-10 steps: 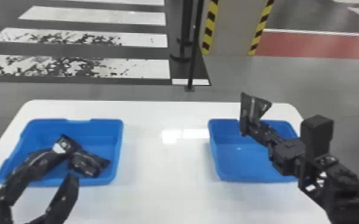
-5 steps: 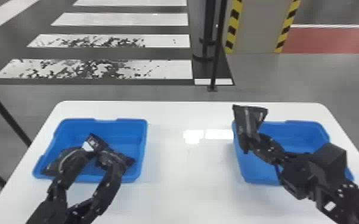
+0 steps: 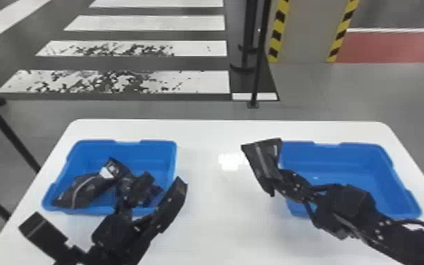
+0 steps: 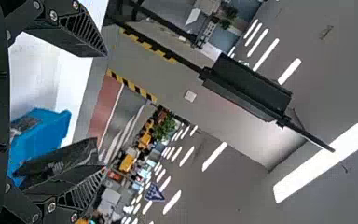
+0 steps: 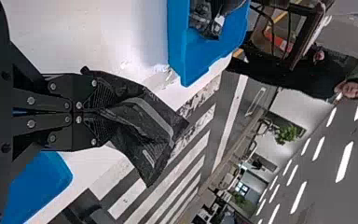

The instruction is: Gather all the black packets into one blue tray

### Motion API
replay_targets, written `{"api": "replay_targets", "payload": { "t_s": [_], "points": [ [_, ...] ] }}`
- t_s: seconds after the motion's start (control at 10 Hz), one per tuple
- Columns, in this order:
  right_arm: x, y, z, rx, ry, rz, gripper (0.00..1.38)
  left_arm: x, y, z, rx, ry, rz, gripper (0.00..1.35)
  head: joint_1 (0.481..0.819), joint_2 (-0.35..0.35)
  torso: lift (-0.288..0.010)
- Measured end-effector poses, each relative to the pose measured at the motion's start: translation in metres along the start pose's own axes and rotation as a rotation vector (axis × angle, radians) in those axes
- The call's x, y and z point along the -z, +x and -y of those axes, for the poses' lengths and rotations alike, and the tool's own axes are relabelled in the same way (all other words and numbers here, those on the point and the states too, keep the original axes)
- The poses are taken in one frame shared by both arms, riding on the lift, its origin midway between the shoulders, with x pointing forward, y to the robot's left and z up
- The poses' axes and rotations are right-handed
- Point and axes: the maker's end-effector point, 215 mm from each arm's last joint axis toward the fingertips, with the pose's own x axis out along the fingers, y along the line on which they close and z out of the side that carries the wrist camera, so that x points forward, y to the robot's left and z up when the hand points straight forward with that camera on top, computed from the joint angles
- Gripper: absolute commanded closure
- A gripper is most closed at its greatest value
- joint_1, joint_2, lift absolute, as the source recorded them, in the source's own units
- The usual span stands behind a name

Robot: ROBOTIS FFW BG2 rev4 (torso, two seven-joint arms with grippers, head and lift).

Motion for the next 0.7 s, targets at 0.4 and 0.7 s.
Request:
{"api": "replay_targets", "payload": {
  "t_s": [0.4,0.7],
  "points": [
    [-0.018,0.000,-0.011,-0.062,-0.112,0.041,1.28,0.038,0.046,0.038,0.131,-0.203,-0.044,0.19,0.695,-0.091,-0.110],
    [-0.033,0.006,-0.028,-0.112,-0.147,0.073,1.28,0.037,0.063,0.032,0.139,-0.256,-0.050,0.32,0.695,-0.069,-0.110]
  ]
}}
